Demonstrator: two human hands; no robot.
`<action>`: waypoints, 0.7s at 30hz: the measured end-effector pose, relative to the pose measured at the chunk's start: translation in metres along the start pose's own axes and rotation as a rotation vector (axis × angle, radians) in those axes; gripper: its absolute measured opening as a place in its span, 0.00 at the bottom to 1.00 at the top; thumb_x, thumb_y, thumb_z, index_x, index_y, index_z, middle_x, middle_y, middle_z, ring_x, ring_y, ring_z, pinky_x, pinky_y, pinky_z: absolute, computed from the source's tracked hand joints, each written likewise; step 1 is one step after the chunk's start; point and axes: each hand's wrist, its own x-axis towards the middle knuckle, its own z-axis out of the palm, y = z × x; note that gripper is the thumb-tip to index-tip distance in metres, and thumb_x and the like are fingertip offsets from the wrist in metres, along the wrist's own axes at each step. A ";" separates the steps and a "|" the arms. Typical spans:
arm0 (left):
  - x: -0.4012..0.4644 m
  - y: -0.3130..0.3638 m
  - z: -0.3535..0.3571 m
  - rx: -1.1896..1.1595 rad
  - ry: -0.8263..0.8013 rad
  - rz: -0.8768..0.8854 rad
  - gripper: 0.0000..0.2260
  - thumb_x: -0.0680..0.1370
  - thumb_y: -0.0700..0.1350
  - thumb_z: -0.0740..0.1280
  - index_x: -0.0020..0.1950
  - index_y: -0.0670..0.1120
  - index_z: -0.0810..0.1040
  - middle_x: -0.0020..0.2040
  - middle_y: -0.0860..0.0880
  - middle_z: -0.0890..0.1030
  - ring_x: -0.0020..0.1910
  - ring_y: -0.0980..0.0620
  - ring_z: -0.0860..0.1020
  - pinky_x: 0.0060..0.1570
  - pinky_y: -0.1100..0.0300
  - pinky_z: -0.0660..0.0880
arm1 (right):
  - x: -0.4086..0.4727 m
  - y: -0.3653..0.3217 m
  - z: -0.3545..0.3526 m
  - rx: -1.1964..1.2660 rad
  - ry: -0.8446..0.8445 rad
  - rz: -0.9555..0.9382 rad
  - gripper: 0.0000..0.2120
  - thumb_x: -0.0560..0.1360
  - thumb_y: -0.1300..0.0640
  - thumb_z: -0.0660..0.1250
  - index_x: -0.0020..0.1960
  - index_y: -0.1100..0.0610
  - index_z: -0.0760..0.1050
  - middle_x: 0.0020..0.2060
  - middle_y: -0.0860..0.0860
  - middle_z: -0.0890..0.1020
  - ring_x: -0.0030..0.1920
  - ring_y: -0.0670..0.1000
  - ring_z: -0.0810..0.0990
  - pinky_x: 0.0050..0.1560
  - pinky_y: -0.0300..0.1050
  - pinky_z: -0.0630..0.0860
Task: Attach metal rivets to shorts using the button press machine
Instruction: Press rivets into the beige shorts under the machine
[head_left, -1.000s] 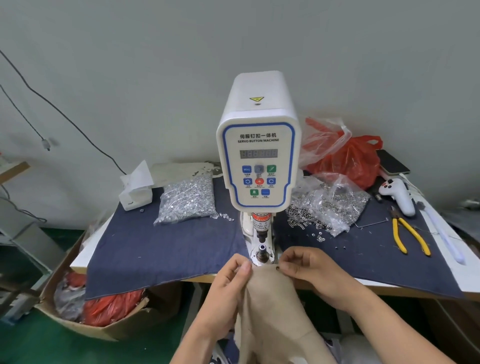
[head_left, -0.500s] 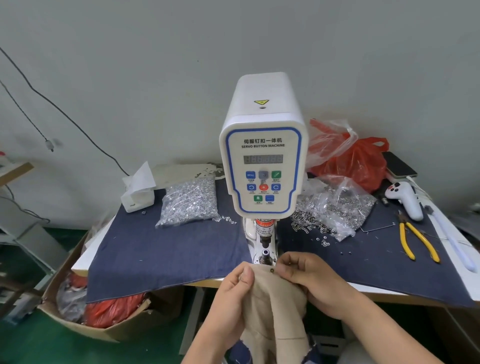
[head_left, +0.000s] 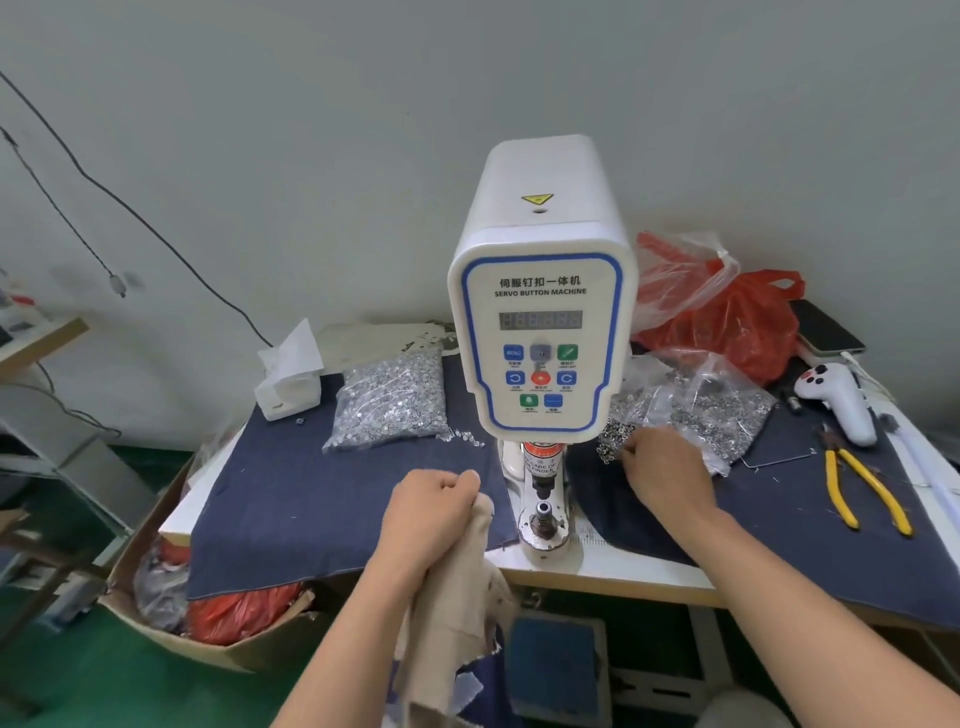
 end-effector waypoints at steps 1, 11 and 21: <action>0.013 -0.002 0.000 0.090 0.023 0.007 0.18 0.79 0.51 0.66 0.31 0.48 0.68 0.30 0.51 0.73 0.33 0.53 0.70 0.37 0.55 0.67 | 0.000 -0.001 0.003 -0.041 0.017 0.007 0.09 0.81 0.57 0.66 0.45 0.59 0.82 0.42 0.58 0.83 0.44 0.62 0.82 0.43 0.53 0.80; 0.081 -0.018 0.031 0.339 0.223 0.001 0.06 0.82 0.55 0.65 0.52 0.54 0.77 0.58 0.46 0.83 0.56 0.38 0.81 0.48 0.52 0.70 | -0.016 0.001 0.020 -0.035 0.191 -0.068 0.08 0.81 0.57 0.66 0.44 0.58 0.74 0.41 0.53 0.76 0.42 0.57 0.74 0.37 0.49 0.68; 0.082 -0.011 0.040 0.469 0.205 0.088 0.23 0.86 0.55 0.59 0.78 0.47 0.63 0.75 0.40 0.68 0.55 0.33 0.81 0.54 0.44 0.77 | -0.017 -0.004 0.018 0.098 0.234 0.020 0.05 0.81 0.57 0.66 0.47 0.56 0.73 0.40 0.52 0.78 0.44 0.58 0.76 0.38 0.51 0.72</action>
